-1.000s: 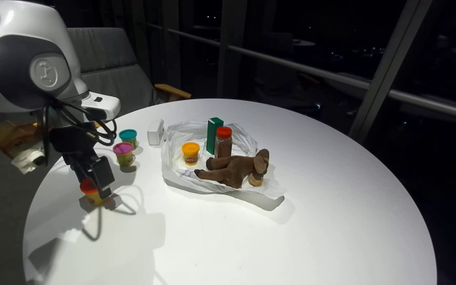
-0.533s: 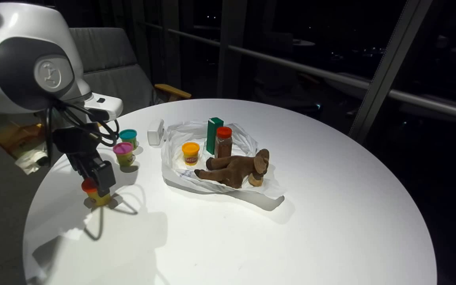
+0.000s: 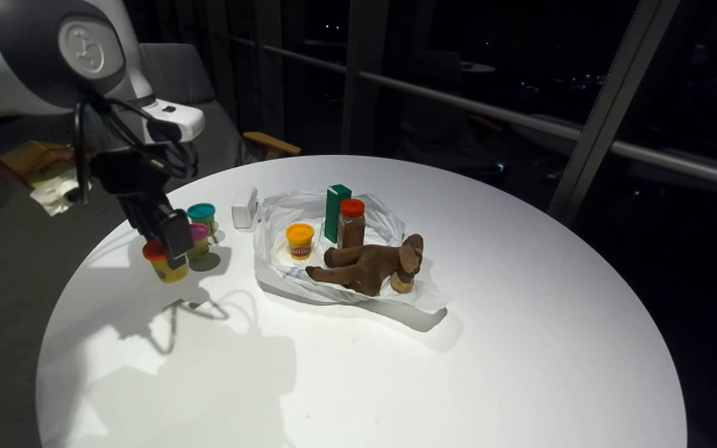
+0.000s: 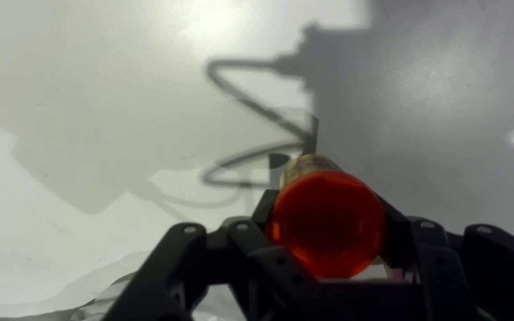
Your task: Put the things on the table into the plastic bag
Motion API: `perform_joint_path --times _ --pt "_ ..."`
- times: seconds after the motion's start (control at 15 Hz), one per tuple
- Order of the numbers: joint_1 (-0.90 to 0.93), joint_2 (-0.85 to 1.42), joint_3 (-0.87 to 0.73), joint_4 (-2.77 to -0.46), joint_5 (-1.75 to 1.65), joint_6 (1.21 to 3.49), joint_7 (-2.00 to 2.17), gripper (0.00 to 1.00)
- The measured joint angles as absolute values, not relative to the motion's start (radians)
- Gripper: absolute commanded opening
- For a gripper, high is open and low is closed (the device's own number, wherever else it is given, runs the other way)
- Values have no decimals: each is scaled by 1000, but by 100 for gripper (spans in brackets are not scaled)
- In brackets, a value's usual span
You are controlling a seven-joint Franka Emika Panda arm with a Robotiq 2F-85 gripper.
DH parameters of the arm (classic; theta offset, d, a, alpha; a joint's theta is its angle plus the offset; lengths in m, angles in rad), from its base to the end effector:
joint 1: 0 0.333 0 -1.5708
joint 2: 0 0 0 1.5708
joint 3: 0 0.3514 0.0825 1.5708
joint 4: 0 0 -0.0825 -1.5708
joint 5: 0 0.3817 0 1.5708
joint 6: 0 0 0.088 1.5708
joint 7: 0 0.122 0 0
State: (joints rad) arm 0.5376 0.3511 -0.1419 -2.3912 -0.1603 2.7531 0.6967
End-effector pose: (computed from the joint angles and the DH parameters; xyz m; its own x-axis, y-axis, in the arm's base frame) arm 0.4712 0.2004 0.1953 0.9875 -0.1401 0.0726 -0.1460 -0.9858 0.0833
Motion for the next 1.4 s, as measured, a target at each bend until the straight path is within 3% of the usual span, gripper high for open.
perform_joint_path --times 0.53,1.4 --pt "349 362 -93 -2114 -157 2570 653 24" --pt "245 681 -49 -1701 -56 2474 587 24"
